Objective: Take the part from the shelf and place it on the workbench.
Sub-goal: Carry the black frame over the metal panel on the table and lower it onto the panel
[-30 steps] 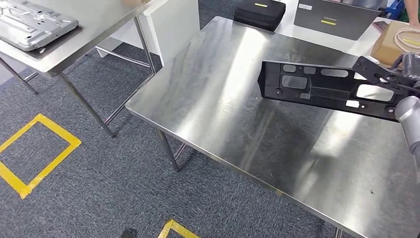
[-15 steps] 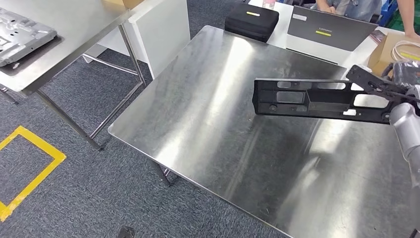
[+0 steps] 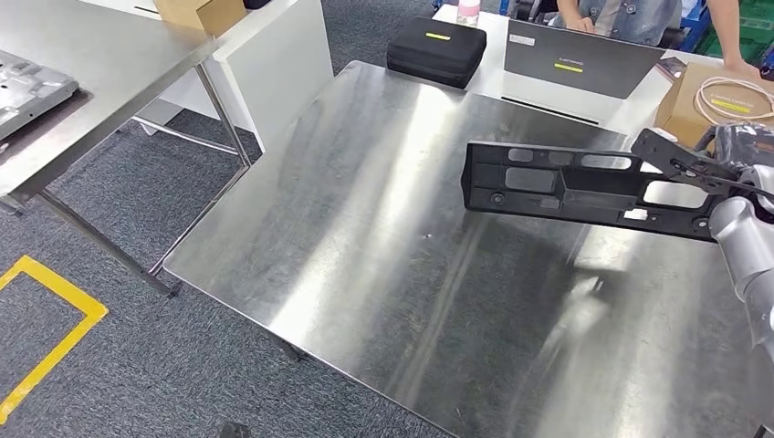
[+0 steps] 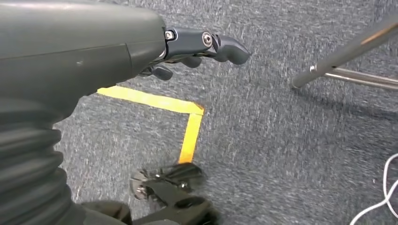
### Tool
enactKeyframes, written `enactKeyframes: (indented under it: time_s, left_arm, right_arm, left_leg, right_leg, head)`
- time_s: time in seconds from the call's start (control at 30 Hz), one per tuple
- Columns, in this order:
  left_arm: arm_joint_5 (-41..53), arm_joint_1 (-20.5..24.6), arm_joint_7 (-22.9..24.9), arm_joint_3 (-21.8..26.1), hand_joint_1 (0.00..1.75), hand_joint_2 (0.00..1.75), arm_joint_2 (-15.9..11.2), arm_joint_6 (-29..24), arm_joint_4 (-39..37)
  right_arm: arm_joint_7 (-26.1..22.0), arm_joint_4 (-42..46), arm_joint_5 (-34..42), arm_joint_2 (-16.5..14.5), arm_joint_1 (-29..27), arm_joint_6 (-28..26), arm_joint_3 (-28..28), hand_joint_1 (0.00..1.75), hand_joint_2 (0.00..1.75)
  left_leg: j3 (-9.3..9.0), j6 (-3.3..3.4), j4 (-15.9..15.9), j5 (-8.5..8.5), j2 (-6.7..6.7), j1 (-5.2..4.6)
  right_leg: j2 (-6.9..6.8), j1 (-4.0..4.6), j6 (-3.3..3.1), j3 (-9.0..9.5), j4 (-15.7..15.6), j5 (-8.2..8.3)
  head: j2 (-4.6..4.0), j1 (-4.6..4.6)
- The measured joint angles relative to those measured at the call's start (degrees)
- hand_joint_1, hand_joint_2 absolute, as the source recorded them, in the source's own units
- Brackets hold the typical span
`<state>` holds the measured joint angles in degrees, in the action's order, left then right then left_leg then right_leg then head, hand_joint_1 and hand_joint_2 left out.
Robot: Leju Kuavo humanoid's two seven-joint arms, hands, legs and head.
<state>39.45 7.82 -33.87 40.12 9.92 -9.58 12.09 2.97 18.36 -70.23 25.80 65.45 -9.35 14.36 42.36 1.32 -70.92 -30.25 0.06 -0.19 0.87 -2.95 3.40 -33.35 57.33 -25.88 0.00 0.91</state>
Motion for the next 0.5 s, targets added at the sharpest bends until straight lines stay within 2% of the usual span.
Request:
enactKeyframes:
  time_s: [0.03, 0.07, 0.1, 0.13, 0.17, 0.2, 0.23, 0.27, 0.33, 0.4, 0.43, 0.5]
  left_arm:
    - [0.00, 0.01, 0.09, 0.01, 0.00, 1.75, 0.08, -0.02, 0.00]
    - [0.00, 0.02, 0.17, 0.01, 0.00, 1.75, 0.16, -0.04, 0.00]
    - [-0.01, 0.02, 0.23, 0.01, 0.00, 1.75, 0.22, -0.07, 0.00]
    - [-0.01, 0.02, 0.28, 0.01, 0.00, 1.75, 0.24, -0.11, 0.00]
    - [-0.02, 0.02, 0.31, 0.02, 0.00, 1.75, 0.19, -0.15, 0.01]
    - [-0.02, -0.01, 0.32, 0.07, 0.00, 1.75, 0.07, -0.18, 0.01]
    - [-0.02, -0.04, 0.30, 0.12, 0.00, 1.75, -0.02, -0.19, 0.01]
    - [-0.02, -0.06, 0.29, 0.18, 0.00, 1.75, -0.08, -0.20, 0.01]
    - [-0.03, 0.01, 0.24, 0.25, 0.00, 1.75, 0.01, -0.23, 0.00]
    - [-0.03, 0.17, 0.21, 0.28, 0.00, 1.75, 0.11, -0.37, 0.00]
    - [-0.03, 0.23, 0.19, 0.30, 0.00, 1.75, 0.17, -0.45, 0.00]
    - [-0.02, 0.23, 0.20, 0.33, 0.00, 1.75, 0.33, -0.56, 0.00]
  right_arm:
    - [0.05, 0.00, -0.05, 0.03, 0.18, 0.00, -0.01, 1.75, 1.75]
    - [0.13, 0.00, -0.10, 0.04, 0.29, 0.00, -0.02, 1.75, 1.75]
    - [0.23, 0.00, -0.15, 0.03, 0.40, 0.00, -0.02, 1.75, 1.75]
    - [0.33, 0.02, -0.19, -0.02, 0.54, 0.00, -0.02, 1.75, 1.75]
    - [0.42, 0.04, -0.22, -0.09, 0.66, 0.00, -0.02, 1.75, 1.75]
    - [0.47, 0.07, -0.26, -0.27, 0.80, 0.00, -0.02, 1.75, 1.75]
    - [0.53, 0.07, -0.28, -0.42, 0.84, 0.01, -0.03, 1.75, 1.75]
    - [0.57, 0.04, -0.32, -0.53, 0.81, 0.03, -0.03, 1.75, 1.75]
    - [0.63, 0.12, -0.38, -0.54, 0.73, 0.05, -0.06, 1.75, 1.75]
    - [0.63, 0.36, -0.44, -0.30, 1.01, 0.05, -0.15, 1.75, 1.75]
    - [0.63, 0.47, -0.46, -0.18, 1.36, 0.05, -0.20, 1.75, 1.75]
    - [0.63, 0.45, -0.44, -0.05, 1.83, 0.16, -0.24, 1.75, 1.75]
  left_leg:
    - [1.93, 0.05, -3.27, -0.75, 0.12, 0.12]
    - [2.89, 0.32, -4.23, -0.22, 0.09, 0.16]
    - [2.71, 0.81, -2.70, 1.49, -0.07, 0.13]
    - [1.51, 1.53, 0.95, 4.01, -0.55, -0.01]
    - [-0.20, 2.58, 5.54, 6.47, -1.60, -0.21]
    - [-1.80, 3.55, 9.28, 8.17, -2.46, -0.40]
    - [-2.96, 4.31, 11.76, 9.01, -3.16, -0.65]
    - [-3.57, 4.84, 12.80, 9.03, -3.52, -0.87]
    - [-4.34, 5.17, 13.59, 8.61, -2.99, -1.18]
    - [-5.76, 4.87, 15.61, 8.77, -2.41, -0.90]
    - [-6.44, 4.61, 16.56, 8.94, -2.19, -0.75]
    - [-6.99, 4.27, 17.13, 8.98, -2.03, -0.69]
  right_leg:
    - [0.25, 0.16, -0.24, 0.24, 0.00, -0.18]
    - [0.60, 0.34, -0.48, 0.48, 0.00, -0.35]
    - [0.97, 0.53, -0.69, 0.69, -0.01, -0.52]
    - [1.38, 0.73, -0.86, 0.85, -0.04, -0.64]
    - [1.79, 0.77, -0.99, 0.97, -0.09, -0.74]
    - [2.15, 0.99, -0.99, 0.99, -0.22, -0.81]
    - [2.50, 0.95, -0.94, 1.00, -0.37, -0.85]
    - [2.79, 0.88, -0.81, 1.03, -0.52, -0.91]
    - [3.45, 0.91, -0.39, 1.29, -1.16, -0.91]
    - [2.51, 1.30, -0.16, 1.05, -0.55, -1.54]
    - [1.66, 1.53, -0.32, 0.20, 1.29, -2.54]
    - [0.28, 1.74, -1.12, -3.46, 8.48, -5.54]
  head:
    - [0.00, -0.01]
    - [0.00, -0.01]
    - [0.00, -0.01]
    - [0.00, -0.01]
    - [0.00, -0.02]
    - [0.00, -0.09]
    - [0.00, -0.09]
    - [0.00, 0.05]
    - [0.00, 0.42]
    - [0.00, 0.49]
    - [0.00, 0.41]
    - [0.00, 0.31]
